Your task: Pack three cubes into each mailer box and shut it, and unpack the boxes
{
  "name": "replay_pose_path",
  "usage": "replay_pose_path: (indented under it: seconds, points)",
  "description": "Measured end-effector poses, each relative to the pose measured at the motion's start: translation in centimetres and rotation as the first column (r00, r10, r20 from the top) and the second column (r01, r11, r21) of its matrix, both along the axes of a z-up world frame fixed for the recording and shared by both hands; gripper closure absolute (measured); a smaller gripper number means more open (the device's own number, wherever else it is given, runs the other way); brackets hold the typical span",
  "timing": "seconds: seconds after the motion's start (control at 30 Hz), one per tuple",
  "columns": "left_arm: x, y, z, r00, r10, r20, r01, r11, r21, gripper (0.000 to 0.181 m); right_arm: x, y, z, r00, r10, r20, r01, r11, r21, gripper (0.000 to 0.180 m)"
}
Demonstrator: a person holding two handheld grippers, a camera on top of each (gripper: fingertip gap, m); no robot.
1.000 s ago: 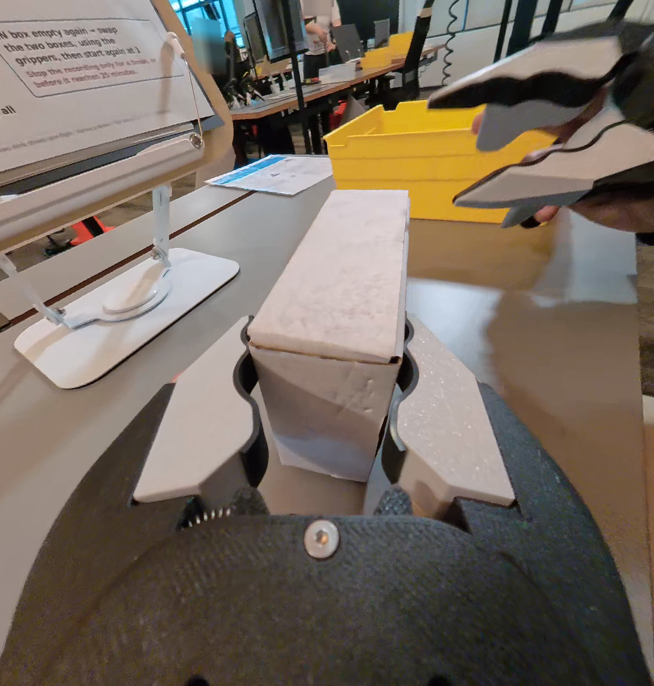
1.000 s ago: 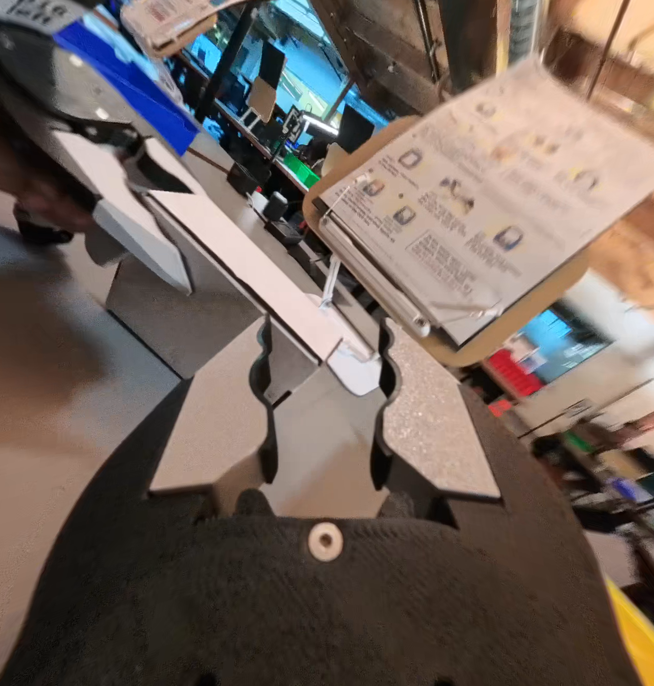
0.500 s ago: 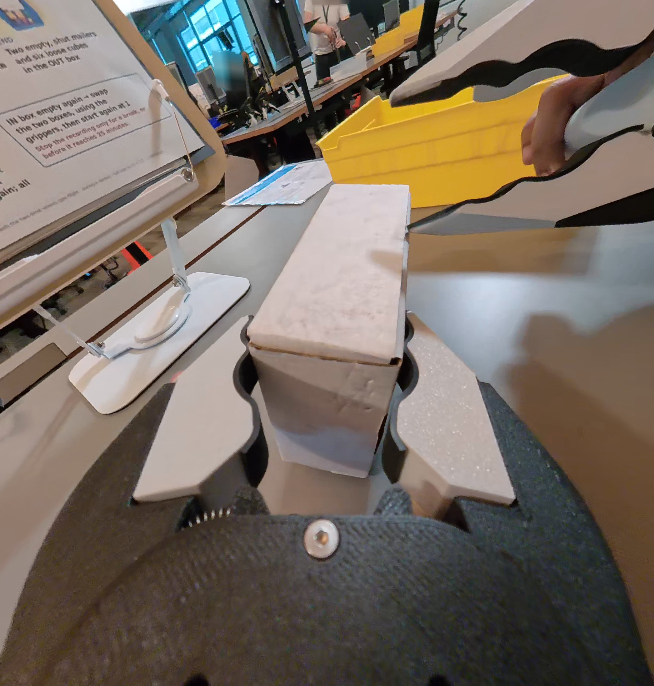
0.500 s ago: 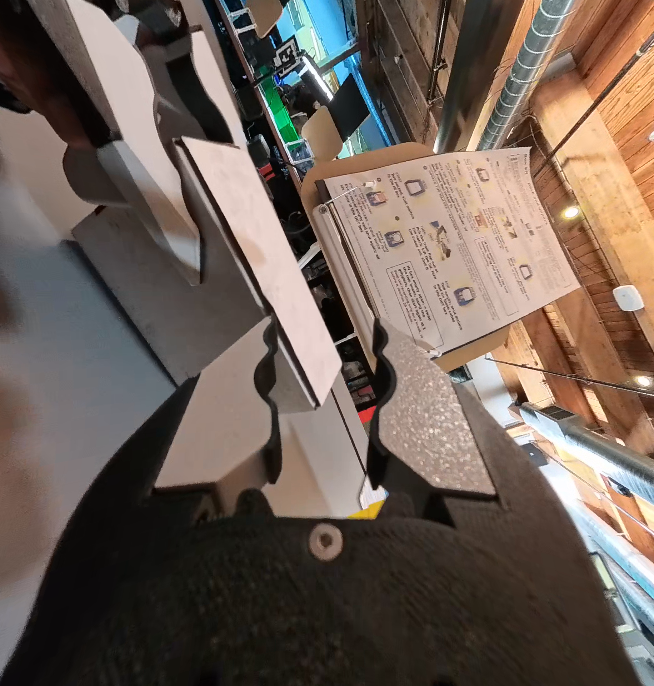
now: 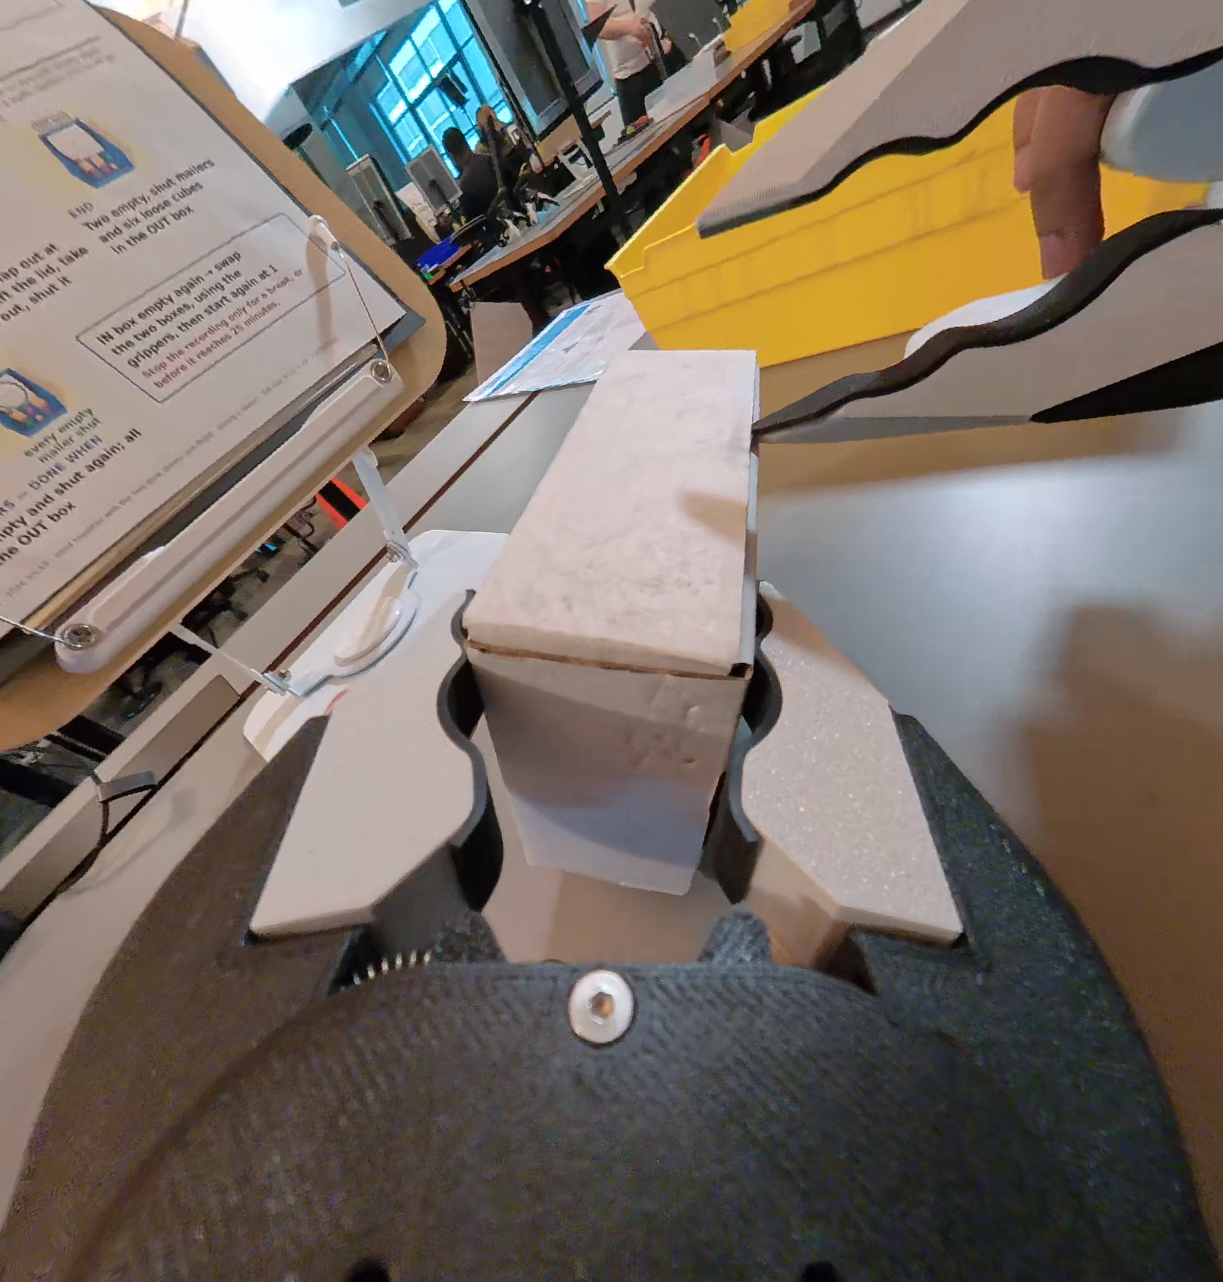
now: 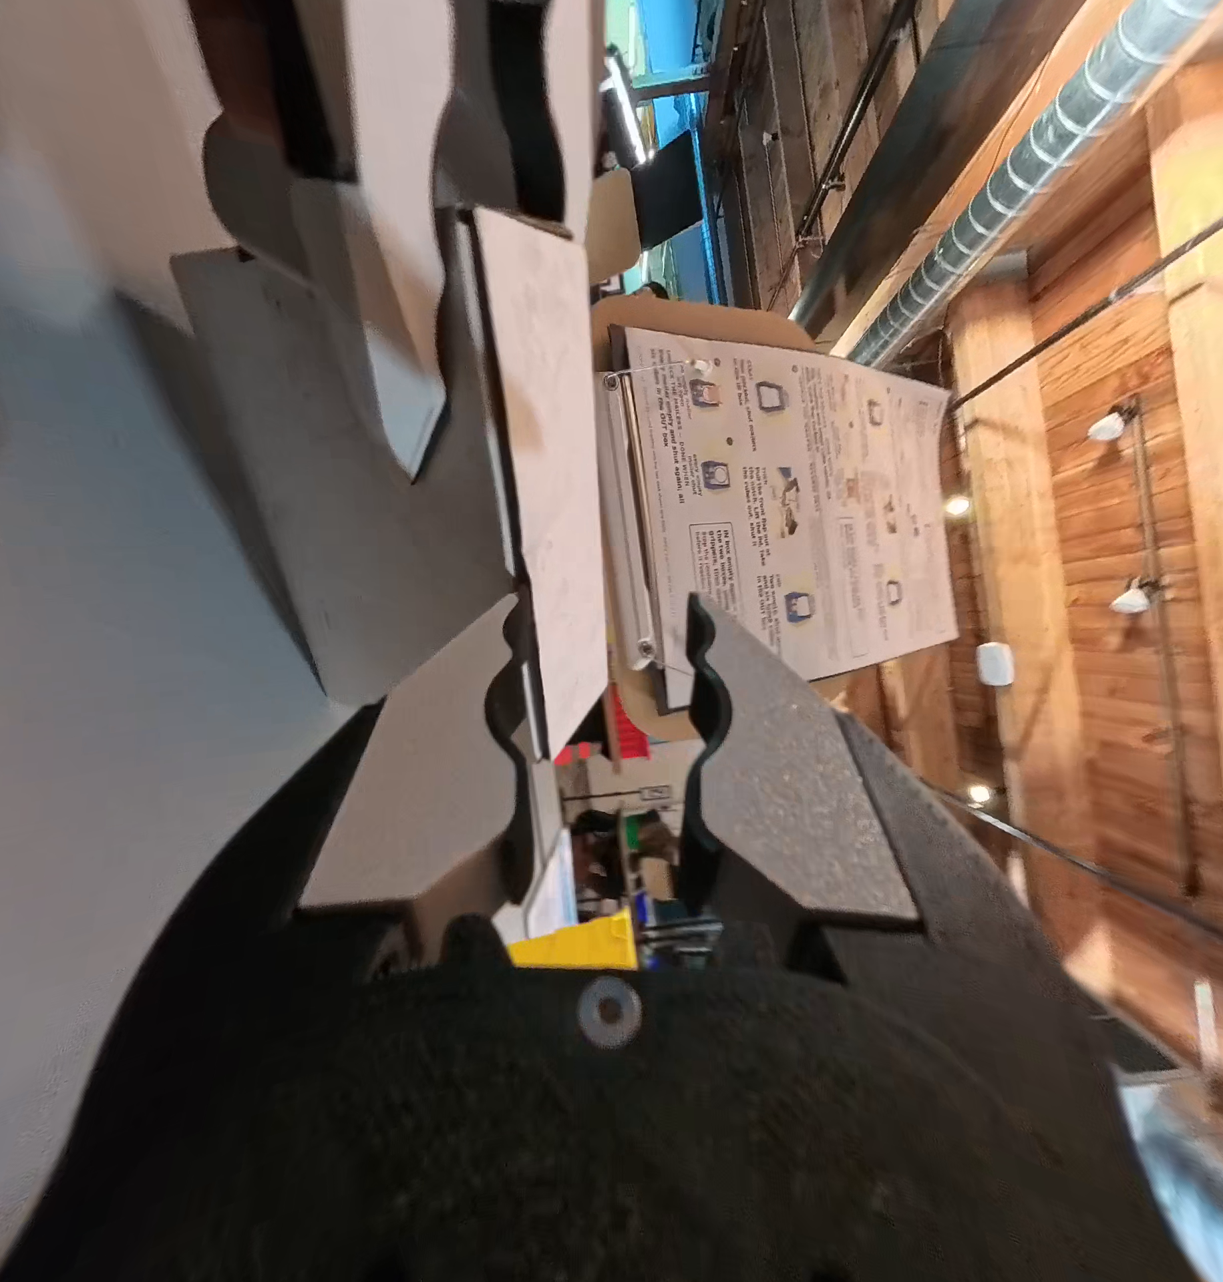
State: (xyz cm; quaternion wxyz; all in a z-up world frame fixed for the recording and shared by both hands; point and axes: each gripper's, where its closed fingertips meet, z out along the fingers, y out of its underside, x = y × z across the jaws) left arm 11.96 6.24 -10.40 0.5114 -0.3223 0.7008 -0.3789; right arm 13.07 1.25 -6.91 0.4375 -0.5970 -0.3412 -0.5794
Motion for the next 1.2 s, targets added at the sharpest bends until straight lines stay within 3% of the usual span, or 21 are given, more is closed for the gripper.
replay_pose_path:
  seconds: [0.13,0.27,0.63,0.87,1.2]
  points:
    - [-0.1,-0.3,0.1,1.000,-0.006,-0.007,0.006,1.000,0.003,0.108,-0.1,0.0,-0.1,0.995,-0.023,0.099,0.025,0.999,-0.020,0.140]
    - [-0.1,-0.4,0.1,1.000,-0.008,-0.017,0.008,1.000,-0.004,0.108,0.2,-0.2,0.7,0.999,-0.029,0.039,0.028,0.999,0.034,0.131]
    - [-0.1,-0.4,0.2,0.997,-0.002,-0.072,-0.004,0.997,-0.081,0.108,-0.7,-1.0,3.5,0.994,0.058,-0.098,-0.037,0.978,0.203,0.148]
    - [0.0,-0.6,-0.2,0.995,-0.019,-0.102,0.001,0.985,-0.170,0.109,-0.6,-0.5,2.1,0.994,0.063,-0.088,-0.050,0.988,0.146,0.152]
    - [0.0,-0.5,-0.8,0.994,-0.011,-0.108,-0.003,0.992,-0.128,0.109,-0.5,0.0,0.5,0.994,0.054,-0.096,-0.048,0.997,0.062,0.150]
